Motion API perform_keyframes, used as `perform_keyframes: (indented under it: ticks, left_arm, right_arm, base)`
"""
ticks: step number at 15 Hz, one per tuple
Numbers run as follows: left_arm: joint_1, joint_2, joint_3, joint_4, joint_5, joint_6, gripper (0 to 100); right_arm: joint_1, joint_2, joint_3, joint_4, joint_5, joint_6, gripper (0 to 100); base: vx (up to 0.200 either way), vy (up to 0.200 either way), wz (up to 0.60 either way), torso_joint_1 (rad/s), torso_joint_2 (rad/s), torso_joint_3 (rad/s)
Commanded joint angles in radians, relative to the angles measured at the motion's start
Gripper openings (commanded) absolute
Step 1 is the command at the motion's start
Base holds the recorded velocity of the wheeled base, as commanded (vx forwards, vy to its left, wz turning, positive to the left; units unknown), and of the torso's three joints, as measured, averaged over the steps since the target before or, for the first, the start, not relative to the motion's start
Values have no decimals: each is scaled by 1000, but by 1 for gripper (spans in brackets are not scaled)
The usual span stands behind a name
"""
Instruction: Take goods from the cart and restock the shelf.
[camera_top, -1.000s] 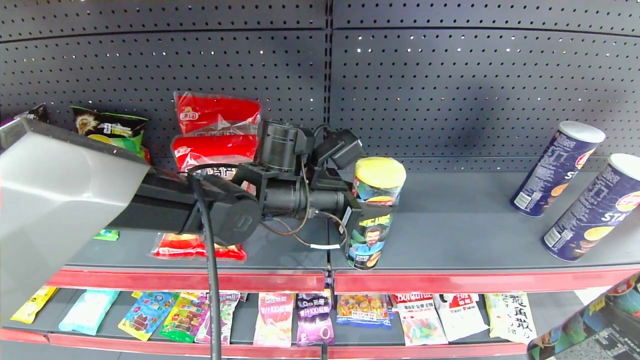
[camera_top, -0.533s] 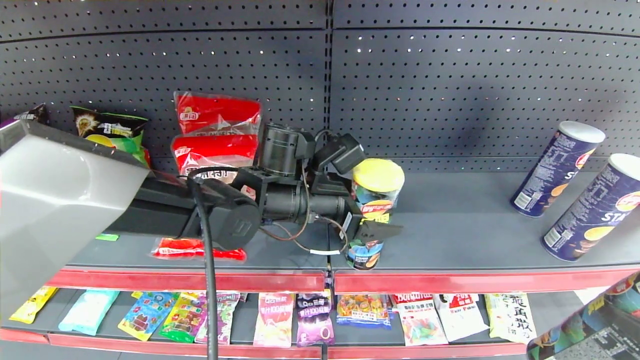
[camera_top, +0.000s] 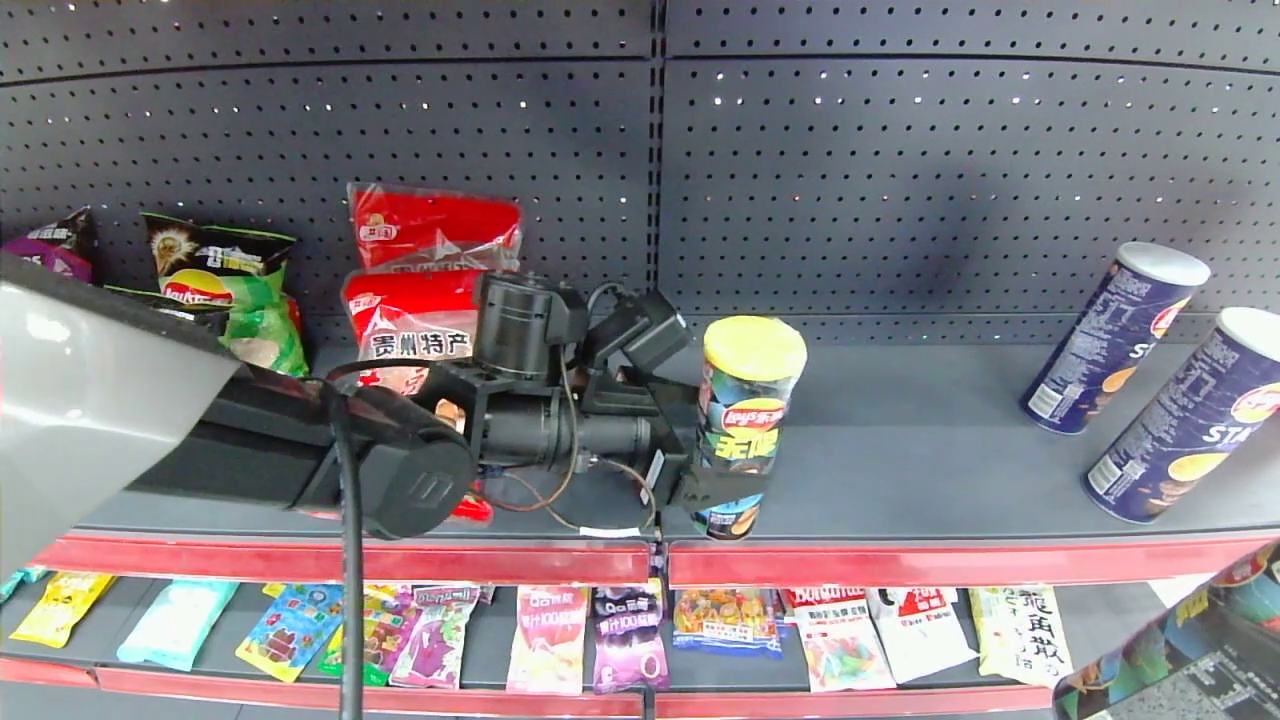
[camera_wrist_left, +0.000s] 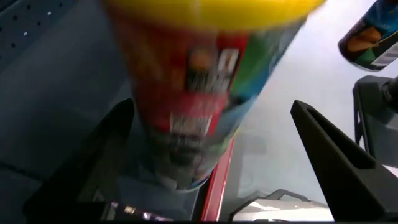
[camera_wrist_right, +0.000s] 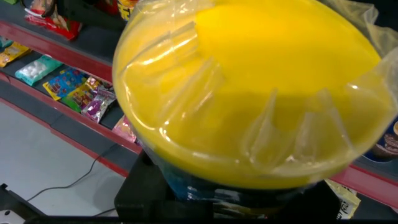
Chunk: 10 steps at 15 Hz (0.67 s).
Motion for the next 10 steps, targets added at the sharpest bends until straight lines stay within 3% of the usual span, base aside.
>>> perform_keyframes:
  ticks: [1,6,8,9,10]
  left_arm:
    - [32,-46,81,-40,1,-1,100]
    - [96,-178,240,-53,21,-1,100]
    - [124,-233,275,-51,64,-2,100]
    - [144,-296,306,-51,133,-21,100]
    - [147,-336,329,-51,163,-44,100]
  right_arm:
    - [0,3,0,-1,0,0,0]
    - [0,20,-3,-2,2,0,0]
    - [0,26,0,-2,3,0,0]
    - [0,32,0,-2,5,0,0]
    - [0,40,0,-2,5,0,0]
  base:
    - [0,0,0,0,0,0]
    - [0,0,0,0,0,0]
    - [0,0,0,0,0,0]
    - [0,0,0,0,0,0]
    - [0,0,0,0,0,0]
